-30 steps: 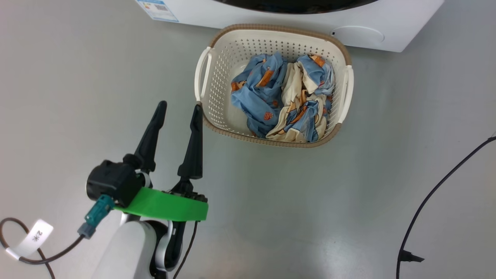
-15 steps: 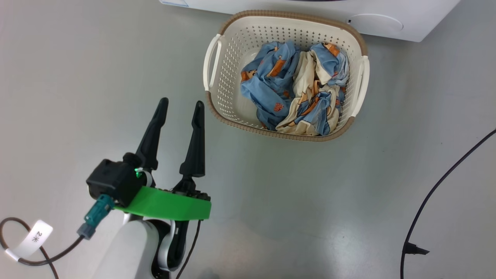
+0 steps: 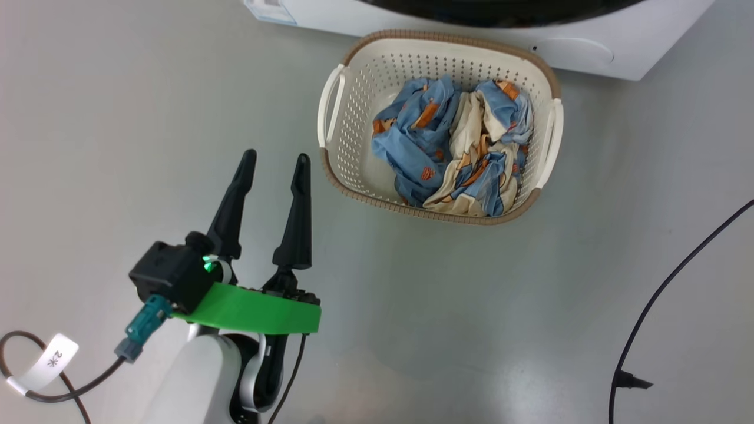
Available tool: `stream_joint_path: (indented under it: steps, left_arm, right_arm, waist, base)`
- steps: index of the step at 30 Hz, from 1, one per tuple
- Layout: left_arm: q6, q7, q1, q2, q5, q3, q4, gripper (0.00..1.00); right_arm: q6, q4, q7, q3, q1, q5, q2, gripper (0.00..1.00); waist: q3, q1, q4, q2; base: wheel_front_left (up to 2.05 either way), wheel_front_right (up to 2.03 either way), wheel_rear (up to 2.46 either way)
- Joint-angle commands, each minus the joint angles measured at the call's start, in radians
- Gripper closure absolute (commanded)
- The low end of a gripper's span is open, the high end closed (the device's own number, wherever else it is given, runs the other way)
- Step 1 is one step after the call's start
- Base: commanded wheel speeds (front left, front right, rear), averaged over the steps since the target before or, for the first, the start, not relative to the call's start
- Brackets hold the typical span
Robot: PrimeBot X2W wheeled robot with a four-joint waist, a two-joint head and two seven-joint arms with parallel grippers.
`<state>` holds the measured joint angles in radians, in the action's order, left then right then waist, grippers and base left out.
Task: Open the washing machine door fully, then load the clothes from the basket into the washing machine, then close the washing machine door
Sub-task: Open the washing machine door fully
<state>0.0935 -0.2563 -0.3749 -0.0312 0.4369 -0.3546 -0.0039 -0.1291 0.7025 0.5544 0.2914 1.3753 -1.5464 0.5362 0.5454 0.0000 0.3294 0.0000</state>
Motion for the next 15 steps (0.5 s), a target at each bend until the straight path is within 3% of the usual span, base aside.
stream_joint_path:
  steps: [1, 15]
  left_arm:
    - [0.002, -0.006, 0.002, -0.019, -0.006, 0.037, -0.017, 0.0]
    - [-0.032, -0.006, 0.055, -0.019, -0.029, 0.076, 0.027, 0.0]
  right_arm:
    - [-0.002, -0.028, 0.018, 0.017, -0.044, 0.009, -0.032, 1.0]
    - [-0.002, -0.024, 0.044, 0.046, -0.207, -0.017, -0.064, 1.0]
  waist:
    - [-0.022, 0.0, -0.008, 0.0]
    - [-0.152, 0.0, -0.018, 0.0]
  base:
    - [0.0, 0.0, 0.0]
    - [0.0, 0.0, 0.0]
